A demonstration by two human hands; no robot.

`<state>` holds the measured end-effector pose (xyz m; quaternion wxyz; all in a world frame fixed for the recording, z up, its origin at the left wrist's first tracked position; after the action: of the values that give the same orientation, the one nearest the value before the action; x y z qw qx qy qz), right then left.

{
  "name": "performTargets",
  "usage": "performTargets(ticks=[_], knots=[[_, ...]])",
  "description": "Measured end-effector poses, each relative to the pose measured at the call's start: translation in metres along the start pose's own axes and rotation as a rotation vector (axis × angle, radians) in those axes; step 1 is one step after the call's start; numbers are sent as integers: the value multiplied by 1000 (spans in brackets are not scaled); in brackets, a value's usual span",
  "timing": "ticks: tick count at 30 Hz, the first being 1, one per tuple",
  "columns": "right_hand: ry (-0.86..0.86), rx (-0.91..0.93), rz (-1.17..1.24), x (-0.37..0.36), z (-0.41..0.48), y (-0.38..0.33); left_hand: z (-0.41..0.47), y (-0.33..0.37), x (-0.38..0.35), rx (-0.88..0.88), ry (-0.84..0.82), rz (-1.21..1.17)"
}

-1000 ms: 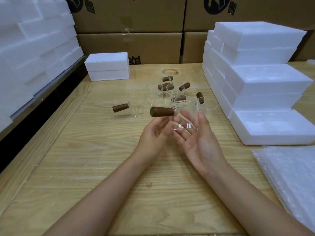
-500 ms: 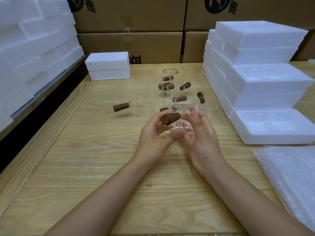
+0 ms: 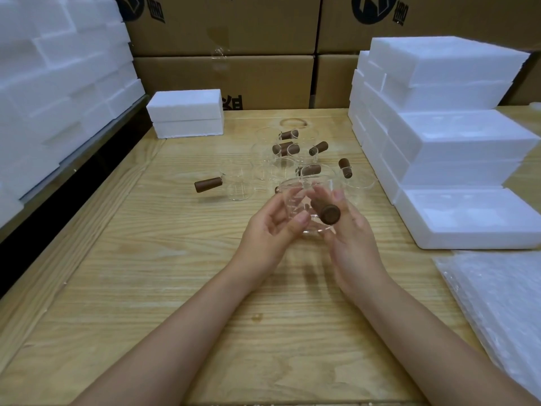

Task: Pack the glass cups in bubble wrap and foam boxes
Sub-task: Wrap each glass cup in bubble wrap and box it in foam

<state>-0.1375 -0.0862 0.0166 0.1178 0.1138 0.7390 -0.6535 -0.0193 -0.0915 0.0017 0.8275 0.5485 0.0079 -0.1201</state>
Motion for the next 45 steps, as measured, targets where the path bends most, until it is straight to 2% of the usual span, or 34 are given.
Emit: performTargets(ticks=[3, 5, 6, 9, 10, 12, 15, 17, 21, 25, 26, 28, 31, 34, 39, 41, 45], knots=[[193, 161, -150, 7, 0, -4, 1, -2, 2, -43, 70, 32], [230, 402, -250, 12, -6, -12, 2, -3, 4, -59, 110, 68], [193, 552, -331, 13, -10, -17, 2, -3, 5, -60, 132, 72], [88, 975, -784, 12, -22, -26, 2, -2, 5, -62, 158, 77], [125, 1091, -942, 11, -23, -27, 2, -2, 4, -72, 150, 84], [308, 1237, -1130, 12, -21, -28, 1, -1, 0, -104, 154, 112], [422, 1200, -1129, 14, -19, -31, -3, 3, -4, -161, 191, 177], [437, 1048, -1051, 15, -19, -32, -6, 5, -7, -215, 212, 233], [336, 533, -721, 18, -11, -23, -8, 9, -4, -384, 252, 402], [228, -106, -390, 27, 5, -9, -9, 11, -2, -573, 174, 601], [205, -184, -342, 28, 6, -8, -9, 10, -2, -587, 157, 621], [216, -130, -413, 29, 4, -9, -8, 9, -3, -578, 164, 642], [312, 231, -661, 25, -4, -17, -9, 10, -4, -505, 208, 623], [364, 510, -839, 19, -13, -24, -10, 13, -6, -416, 232, 551], [411, 994, -1005, 12, -24, -35, -7, 9, -9, -184, 213, 283], [386, 1037, -901, 11, -27, -36, -5, 6, -10, -120, 176, 163], [184, 928, -707, 8, -31, -34, -2, 2, -10, -11, 80, -95]])
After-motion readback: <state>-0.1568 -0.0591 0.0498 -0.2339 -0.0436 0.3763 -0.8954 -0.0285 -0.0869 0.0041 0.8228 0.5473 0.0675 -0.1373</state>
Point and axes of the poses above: each hand's wrist, its own z-axis towards the middle knuckle, its own x-axis out of the back of the hand, y = z × x, the point moved 3 cm from there along z, towards the middle knuckle, and after that the axes turned 13 degrees about -x, right-handed, at the moved point
